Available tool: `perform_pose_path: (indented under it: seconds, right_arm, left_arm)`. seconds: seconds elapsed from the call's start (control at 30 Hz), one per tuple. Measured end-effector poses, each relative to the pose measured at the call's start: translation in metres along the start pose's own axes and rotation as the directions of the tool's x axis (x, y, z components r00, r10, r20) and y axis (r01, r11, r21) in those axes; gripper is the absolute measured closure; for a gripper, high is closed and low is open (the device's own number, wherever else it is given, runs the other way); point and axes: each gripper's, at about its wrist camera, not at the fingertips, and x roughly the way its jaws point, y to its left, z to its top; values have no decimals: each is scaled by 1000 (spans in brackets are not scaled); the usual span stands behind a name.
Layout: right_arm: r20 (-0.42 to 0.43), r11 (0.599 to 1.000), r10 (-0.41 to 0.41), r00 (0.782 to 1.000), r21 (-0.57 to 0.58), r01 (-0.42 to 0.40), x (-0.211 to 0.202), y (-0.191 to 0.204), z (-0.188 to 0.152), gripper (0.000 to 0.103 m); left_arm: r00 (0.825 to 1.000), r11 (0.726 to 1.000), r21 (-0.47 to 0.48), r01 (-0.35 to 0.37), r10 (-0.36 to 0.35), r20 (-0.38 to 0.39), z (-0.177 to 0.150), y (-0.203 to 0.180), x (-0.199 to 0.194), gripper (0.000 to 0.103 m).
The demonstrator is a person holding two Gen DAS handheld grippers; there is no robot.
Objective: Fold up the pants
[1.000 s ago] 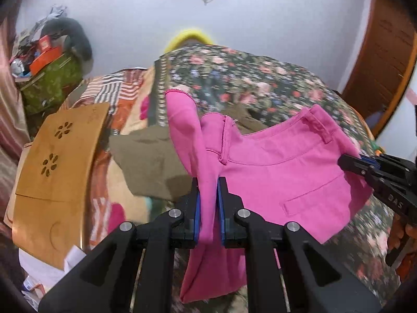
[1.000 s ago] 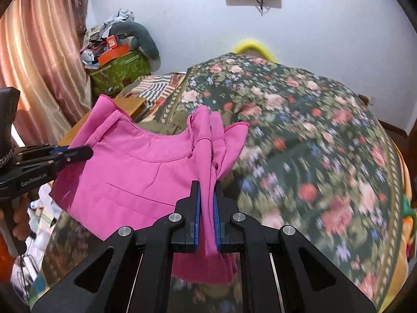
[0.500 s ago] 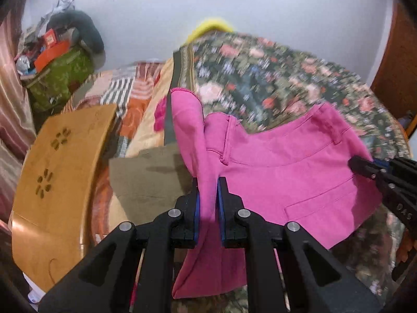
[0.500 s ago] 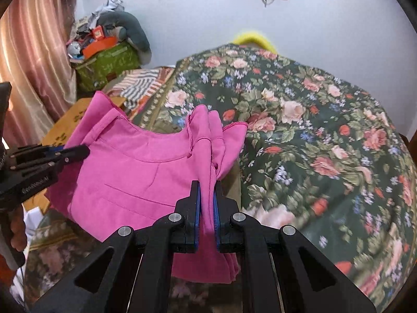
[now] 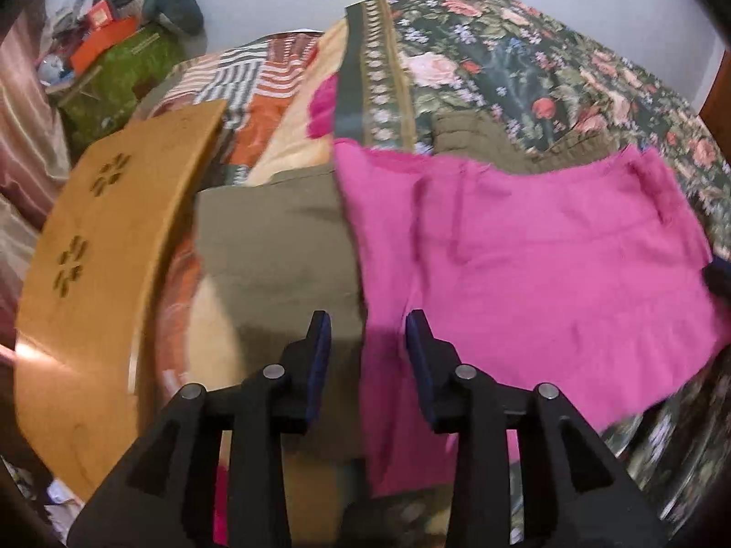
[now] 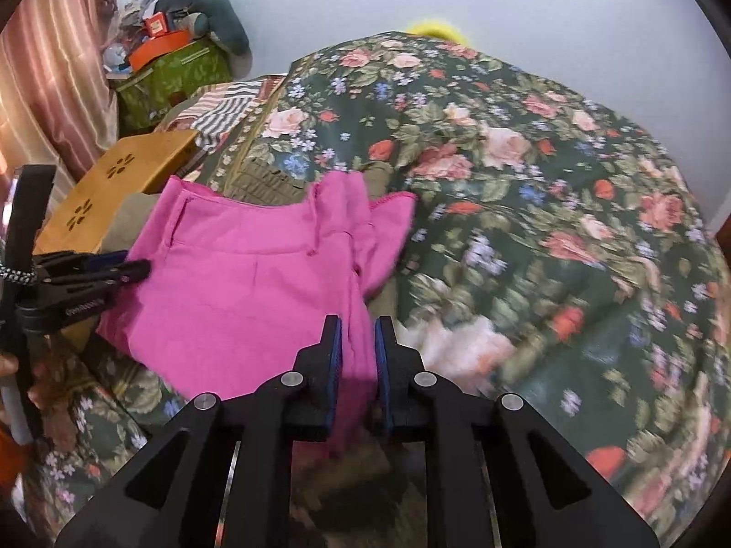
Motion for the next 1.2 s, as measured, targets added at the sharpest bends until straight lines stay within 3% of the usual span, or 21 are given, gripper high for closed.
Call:
perform_pose_path:
  seconds: [0.1,0.2,0.37,0.5,0.63,0.7,0.77,0.8,0.97,1.1,1.2]
  right_arm:
    - [-4,1000,-21,1000,-4,21,-15,-4,-5,88]
    - [-12,999,-42,999,1,42,-35,-6,-10,88]
    - [67,999,-13,998,44,10,-94,-4,-17,88]
    - [167,999,7,986,48,-16,-152,6,-22,87]
    - [289,999,29,957,30,-39,-216,23,-29,87]
    - [350,999,36,936,11,-43,-248,34,-33,87]
    - [413,999,45,910,-14,-43,-282,47,-40,87]
    - [439,999,53,897,-25,-47,-296,52,-44,87]
    - [566,995,96,819,-76,-64,-364,81,-72,87]
    - [631,992,126,766,-87,-92,-398,98,-99,87]
    - [657,990,138,742,-92,-103,-411,106,-114,87]
  left_arm:
    - [998,998,-6,-59,59,-31,-12,13,-5,67]
    - [998,998,-25,-51,50,-36,-22,21,-22,67]
    - [999,1000,-3,15,-15,43,-36,13,-89,67]
    - [983,995,34,96,-100,153,-44,-4,-163,67]
    - [942,986,71,154,-168,291,-58,-18,-250,67]
    - [912,980,82,181,-199,358,-67,-22,-293,67]
    - [877,977,97,192,-215,429,-79,-25,-335,67]
    - [852,975,103,199,-224,474,-89,-26,-361,67]
    - [761,975,138,176,-224,609,-133,-33,-437,65]
    - [698,975,140,174,-222,680,-164,-35,-479,54]
    - [653,976,138,169,-216,726,-188,-36,-501,40]
